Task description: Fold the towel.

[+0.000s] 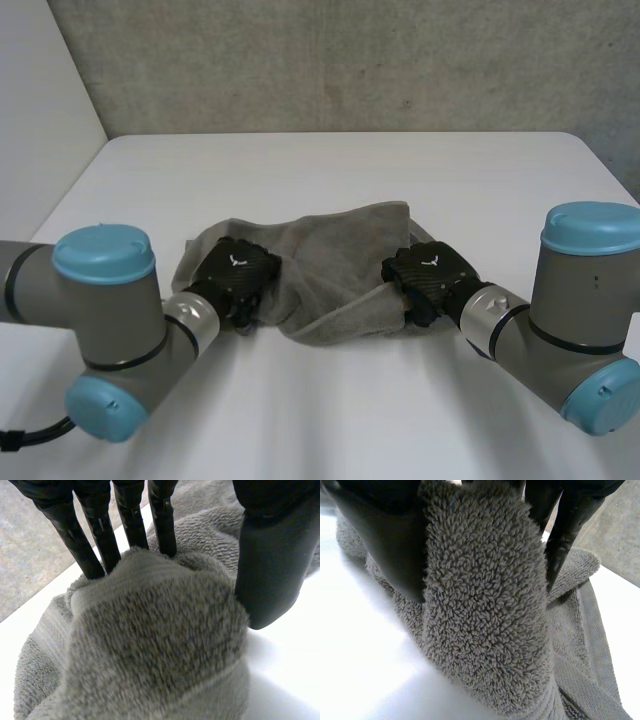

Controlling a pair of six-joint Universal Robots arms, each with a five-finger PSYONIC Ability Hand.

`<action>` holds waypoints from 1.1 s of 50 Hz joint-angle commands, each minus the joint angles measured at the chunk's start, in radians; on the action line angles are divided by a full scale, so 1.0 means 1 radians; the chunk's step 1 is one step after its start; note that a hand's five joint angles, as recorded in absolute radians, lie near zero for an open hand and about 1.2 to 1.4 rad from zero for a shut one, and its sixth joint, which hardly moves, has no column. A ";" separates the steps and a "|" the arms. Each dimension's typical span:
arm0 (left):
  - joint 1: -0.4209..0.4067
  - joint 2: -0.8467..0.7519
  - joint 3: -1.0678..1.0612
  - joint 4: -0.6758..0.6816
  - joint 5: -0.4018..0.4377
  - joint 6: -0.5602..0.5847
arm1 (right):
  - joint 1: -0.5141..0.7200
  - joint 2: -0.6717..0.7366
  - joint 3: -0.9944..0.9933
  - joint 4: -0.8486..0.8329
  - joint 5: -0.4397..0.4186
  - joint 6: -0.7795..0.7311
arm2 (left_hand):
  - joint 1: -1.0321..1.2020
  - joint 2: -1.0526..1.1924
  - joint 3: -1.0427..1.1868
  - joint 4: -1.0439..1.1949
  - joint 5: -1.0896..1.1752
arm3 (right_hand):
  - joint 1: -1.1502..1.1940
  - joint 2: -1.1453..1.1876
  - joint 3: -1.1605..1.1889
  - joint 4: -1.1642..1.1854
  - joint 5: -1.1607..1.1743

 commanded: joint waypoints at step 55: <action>0.120 0.173 0.261 -0.651 0.249 -0.336 | -0.135 -0.320 -0.203 0.359 -0.014 -0.264 | 0.796 0.802 0.804 0.796 0.647 | 0.309 0.305 0.313 0.314 0.315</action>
